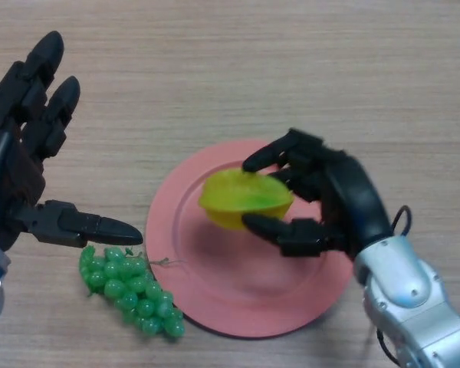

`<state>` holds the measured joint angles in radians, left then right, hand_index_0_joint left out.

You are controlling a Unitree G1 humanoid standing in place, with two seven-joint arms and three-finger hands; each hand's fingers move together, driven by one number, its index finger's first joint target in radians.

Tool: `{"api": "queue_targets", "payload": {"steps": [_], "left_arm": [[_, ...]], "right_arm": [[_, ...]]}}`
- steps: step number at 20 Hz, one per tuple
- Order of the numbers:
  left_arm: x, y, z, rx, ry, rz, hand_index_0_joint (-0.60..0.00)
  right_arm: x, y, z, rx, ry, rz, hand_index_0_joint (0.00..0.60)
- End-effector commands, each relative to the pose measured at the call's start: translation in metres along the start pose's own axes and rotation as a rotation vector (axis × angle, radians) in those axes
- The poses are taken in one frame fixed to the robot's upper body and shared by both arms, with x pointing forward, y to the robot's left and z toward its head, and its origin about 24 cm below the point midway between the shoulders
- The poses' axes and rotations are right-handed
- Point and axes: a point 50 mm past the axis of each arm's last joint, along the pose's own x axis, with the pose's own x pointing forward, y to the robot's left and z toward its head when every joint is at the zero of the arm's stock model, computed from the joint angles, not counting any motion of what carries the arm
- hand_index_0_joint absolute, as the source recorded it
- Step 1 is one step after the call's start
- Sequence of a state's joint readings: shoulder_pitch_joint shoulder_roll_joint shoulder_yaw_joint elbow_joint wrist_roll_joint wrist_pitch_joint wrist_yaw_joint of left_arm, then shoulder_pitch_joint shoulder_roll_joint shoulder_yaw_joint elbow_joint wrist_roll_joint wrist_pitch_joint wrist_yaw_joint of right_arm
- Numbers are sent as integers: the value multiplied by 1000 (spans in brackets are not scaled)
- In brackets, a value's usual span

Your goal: Pick up the yellow starfruit and place it on the plate

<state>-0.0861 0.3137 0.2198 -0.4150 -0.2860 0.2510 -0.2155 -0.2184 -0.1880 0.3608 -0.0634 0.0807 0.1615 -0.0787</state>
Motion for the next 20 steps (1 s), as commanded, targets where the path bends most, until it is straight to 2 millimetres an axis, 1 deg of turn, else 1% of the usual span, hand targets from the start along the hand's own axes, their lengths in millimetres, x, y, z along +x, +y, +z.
{"api": "queue_targets", "payload": {"steps": [1, 4, 7, 8, 9, 10, 11, 12, 13, 15, 16, 17, 18, 19, 20], "left_arm": [[-4, 15, 39, 93, -238, 54, 0], [-4, 17, 39, 91, -229, 56, 0], [-3, 15, 38, 90, -230, 54, 0], [-4, 14, 38, 94, -232, 51, 0], [-4, 14, 38, 94, -232, 51, 0], [-3, 14, 38, 93, -230, 51, 0], [-3, 14, 38, 91, -229, 51, 0], [-2, 13, 38, 89, -225, 48, 0], [-2, 12, 38, 89, -223, 45, 0], [-2, 11, 39, 91, -229, 40, 0], [-1, 10, 40, 92, -233, 39, 0], [-1, 10, 40, 92, -236, 40, 0], [-1, 9, 41, 91, -236, 39, 0], [-1, 8, 41, 90, -237, 38, 0], [-1, 6, 42, 96, -254, 31, 0]], "right_arm": [[1, -8, 29, 63, -237, -55, 600], [-4, -1, 18, 128, -165, -8, 600], [-5, 0, 9, 78, -109, 1, 600], [-5, 0, 5, 34, -92, 11, 550], [-4, 0, 4, 27, -92, 11, 450], [-4, -1, 5, 9, -99, 9, 300], [-3, -2, 5, -5, -104, 9, 200], [-3, -5, 8, -31, -127, 0, 57], [-3, -6, 11, -46, -141, -7, 0], [-3, -12, 20, -68, -200, -44, 0], [-2, -19, 28, -95, -244, -82, 0], [-2, -22, 30, -99, -256, -93, 0], [-2, -30, 41, -125, -301, -127, 0], [-2, -33, 45, -131, -318, -136, 0], [-7, -39, 53, -125, -348, -135, 0]]}}
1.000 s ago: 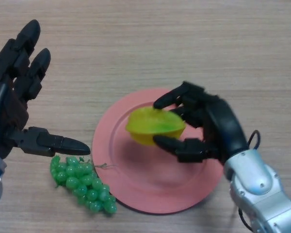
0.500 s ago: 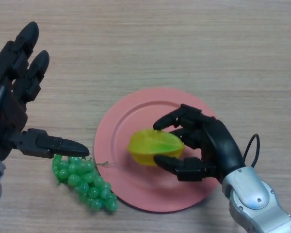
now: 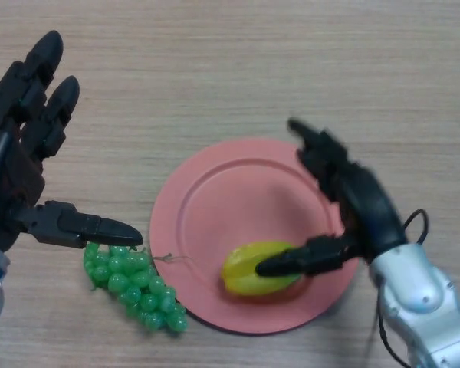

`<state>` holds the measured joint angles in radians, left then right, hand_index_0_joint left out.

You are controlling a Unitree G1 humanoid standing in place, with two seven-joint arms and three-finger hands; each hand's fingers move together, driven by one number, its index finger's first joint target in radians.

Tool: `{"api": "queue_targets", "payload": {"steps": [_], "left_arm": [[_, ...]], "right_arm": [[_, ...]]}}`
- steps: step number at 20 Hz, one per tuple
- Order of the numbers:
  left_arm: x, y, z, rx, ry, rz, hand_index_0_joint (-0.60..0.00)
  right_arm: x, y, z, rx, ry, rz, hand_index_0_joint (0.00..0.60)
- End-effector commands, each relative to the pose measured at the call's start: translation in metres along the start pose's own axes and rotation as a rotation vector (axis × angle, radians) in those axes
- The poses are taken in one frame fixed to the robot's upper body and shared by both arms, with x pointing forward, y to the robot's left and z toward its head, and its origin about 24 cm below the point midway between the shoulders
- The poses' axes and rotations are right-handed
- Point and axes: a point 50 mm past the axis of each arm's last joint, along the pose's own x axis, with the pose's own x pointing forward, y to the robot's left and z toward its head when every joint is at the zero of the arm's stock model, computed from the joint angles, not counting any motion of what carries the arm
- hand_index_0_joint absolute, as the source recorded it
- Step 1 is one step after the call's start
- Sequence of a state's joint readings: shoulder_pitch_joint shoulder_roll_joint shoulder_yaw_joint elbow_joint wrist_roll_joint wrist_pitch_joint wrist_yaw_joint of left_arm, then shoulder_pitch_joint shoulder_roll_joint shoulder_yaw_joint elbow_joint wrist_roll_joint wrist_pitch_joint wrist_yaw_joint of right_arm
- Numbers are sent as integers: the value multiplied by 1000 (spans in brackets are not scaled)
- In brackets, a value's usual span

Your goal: Pick up the yellow starfruit and place it on the plate

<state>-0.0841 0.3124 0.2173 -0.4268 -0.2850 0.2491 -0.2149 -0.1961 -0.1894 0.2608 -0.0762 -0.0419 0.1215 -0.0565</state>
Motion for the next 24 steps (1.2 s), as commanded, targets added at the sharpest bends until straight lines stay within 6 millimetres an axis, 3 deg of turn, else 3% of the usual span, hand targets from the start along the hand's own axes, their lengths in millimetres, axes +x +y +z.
{"api": "queue_targets", "payload": {"steps": [1, 4, 9, 14, 24], "left_arm": [[-1, 6, 41, 100, -253, 30, 0], [2, 2, 44, 89, -283, 17, 0], [3, -3, 38, 80, -244, -13, 0], [2, -16, 37, 94, -259, -58, 0], [-2, -24, 38, 55, -201, -87, 0]], "right_arm": [[-1, -22, 50, -3, -309, -54, 0], [-14, -42, 66, 11, -298, -62, 0], [-30, -63, 72, -89, -232, -40, 0], [-43, -85, 82, -198, -272, -157, 0], [-56, -89, 94, -133, -297, -181, 0]]}}
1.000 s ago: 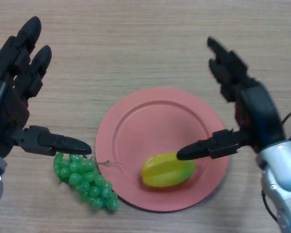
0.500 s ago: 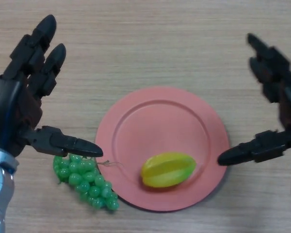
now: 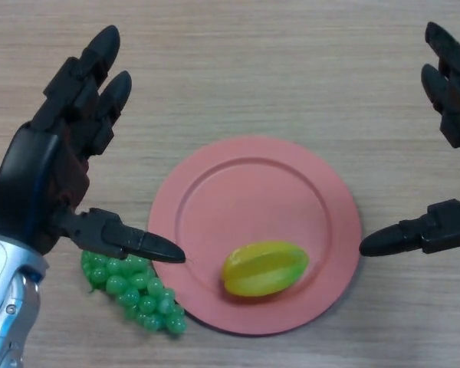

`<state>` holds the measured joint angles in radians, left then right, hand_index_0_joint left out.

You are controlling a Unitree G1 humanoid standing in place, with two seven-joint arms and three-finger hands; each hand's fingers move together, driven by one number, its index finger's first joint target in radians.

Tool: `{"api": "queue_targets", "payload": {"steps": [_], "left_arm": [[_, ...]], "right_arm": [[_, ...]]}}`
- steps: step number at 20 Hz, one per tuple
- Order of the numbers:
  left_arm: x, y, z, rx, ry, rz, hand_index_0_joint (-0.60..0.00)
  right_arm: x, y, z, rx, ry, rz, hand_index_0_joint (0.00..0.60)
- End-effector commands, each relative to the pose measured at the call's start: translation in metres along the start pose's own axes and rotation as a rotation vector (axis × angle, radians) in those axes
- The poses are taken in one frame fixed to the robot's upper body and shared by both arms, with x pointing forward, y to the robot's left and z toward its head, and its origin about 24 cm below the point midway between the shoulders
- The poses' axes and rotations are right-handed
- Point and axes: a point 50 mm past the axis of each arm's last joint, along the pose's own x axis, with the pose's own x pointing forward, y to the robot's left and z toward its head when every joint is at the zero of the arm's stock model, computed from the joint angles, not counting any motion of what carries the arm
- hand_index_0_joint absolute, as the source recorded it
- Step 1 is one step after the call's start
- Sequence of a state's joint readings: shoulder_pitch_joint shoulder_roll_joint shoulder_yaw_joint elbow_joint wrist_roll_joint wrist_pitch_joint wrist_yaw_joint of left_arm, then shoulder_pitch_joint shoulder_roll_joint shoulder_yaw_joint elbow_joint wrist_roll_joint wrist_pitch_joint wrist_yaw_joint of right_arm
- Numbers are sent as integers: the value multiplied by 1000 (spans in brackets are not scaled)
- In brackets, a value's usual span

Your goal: Pick up the yellow starfruit and place it on the plate

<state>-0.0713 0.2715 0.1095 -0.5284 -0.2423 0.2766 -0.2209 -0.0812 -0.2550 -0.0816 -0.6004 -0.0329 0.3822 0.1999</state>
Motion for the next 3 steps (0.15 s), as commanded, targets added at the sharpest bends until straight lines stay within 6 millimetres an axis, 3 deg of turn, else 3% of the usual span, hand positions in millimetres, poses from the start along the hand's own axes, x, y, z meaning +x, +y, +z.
{"api": "queue_targets", "payload": {"steps": [1, 3], "left_arm": [[-2, 9, 29, 69, -165, 21, 0], [-3, 10, 29, 61, -152, 25, 0]], "right_arm": [[-5, -16, 28, -49, -171, -85, 0], [-6, -17, 26, -54, -167, -89, 0]]}}
